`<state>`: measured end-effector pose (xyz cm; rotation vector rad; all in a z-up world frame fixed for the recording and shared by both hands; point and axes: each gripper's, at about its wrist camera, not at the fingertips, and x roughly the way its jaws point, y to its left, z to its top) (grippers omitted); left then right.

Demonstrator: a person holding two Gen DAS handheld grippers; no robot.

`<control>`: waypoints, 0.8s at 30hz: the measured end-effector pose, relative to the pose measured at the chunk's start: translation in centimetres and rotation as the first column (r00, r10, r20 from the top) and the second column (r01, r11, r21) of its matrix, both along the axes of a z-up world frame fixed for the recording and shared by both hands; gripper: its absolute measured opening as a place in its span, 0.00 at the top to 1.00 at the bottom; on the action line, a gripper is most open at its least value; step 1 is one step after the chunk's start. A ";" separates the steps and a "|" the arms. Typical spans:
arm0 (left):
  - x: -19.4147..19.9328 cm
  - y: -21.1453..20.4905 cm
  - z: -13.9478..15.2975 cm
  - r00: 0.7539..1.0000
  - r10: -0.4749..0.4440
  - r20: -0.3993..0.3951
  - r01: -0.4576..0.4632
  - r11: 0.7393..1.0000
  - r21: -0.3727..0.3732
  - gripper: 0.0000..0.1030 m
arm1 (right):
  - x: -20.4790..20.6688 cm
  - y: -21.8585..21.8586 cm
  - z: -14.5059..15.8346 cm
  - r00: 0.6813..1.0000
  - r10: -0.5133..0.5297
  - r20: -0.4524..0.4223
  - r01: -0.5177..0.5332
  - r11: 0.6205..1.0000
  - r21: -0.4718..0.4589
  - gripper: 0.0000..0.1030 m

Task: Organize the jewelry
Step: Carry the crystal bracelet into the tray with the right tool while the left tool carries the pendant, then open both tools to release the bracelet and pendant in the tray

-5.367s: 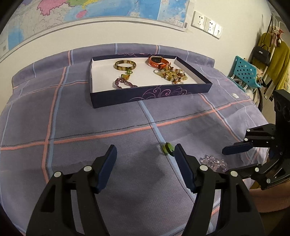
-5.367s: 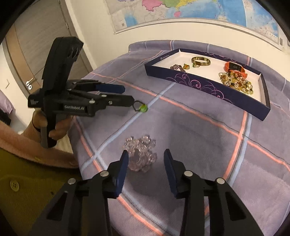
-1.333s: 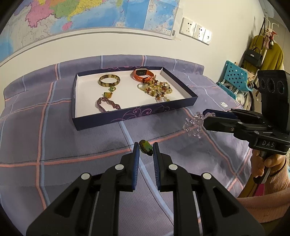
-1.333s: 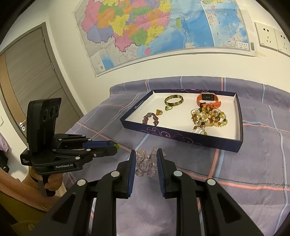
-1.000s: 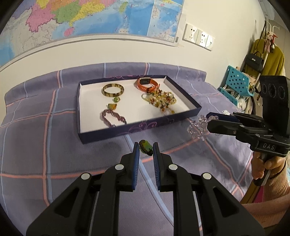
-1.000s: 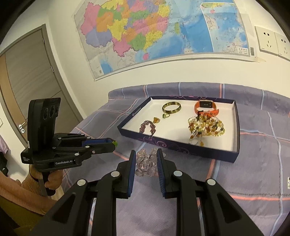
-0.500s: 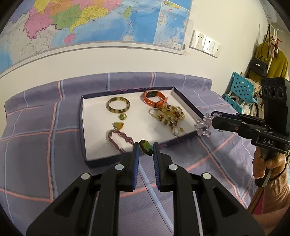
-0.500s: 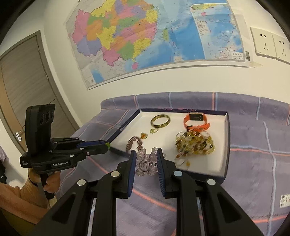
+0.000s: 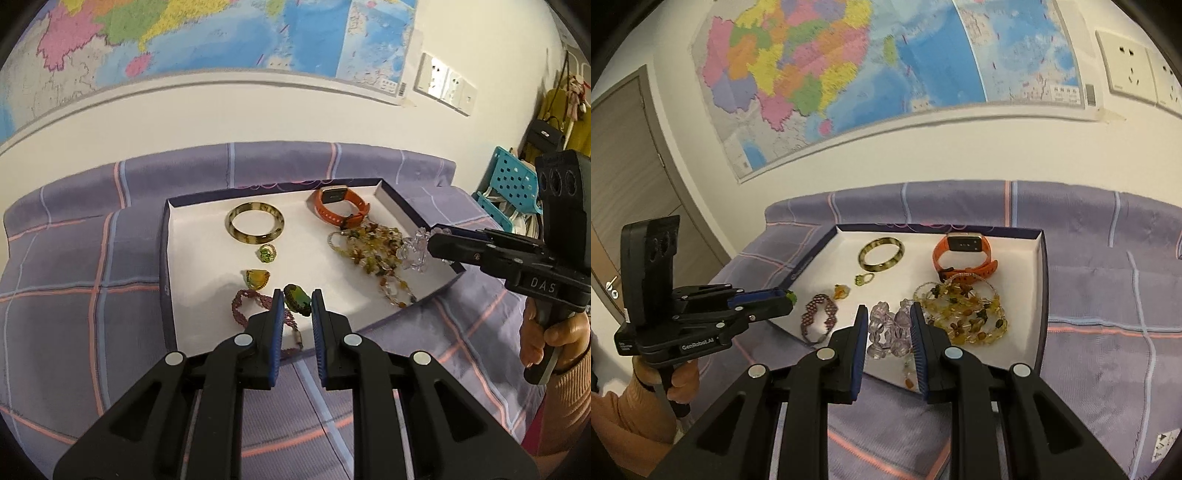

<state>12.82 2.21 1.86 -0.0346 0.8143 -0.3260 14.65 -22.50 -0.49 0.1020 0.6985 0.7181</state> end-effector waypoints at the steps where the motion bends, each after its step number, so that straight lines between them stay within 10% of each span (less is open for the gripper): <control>1: 0.3 0.0 -0.2 1.000 0.003 -0.008 -0.003 1.000 -0.003 0.85 | 0.3 0.1 -0.3 1.000 0.001 -0.008 -0.001 1.000 -0.004 0.80; 19: 2.5 -0.1 -3.1 0.996 0.039 -0.081 -0.036 0.999 0.030 0.84 | 3.0 0.3 -3.2 0.995 -0.056 -0.081 0.052 0.998 -0.047 0.79; 24: 2.1 -0.3 -3.0 0.996 0.045 -0.072 -0.042 0.998 0.044 0.65 | 3.2 0.0 -3.7 0.993 -0.085 -0.087 0.080 0.995 -0.060 0.76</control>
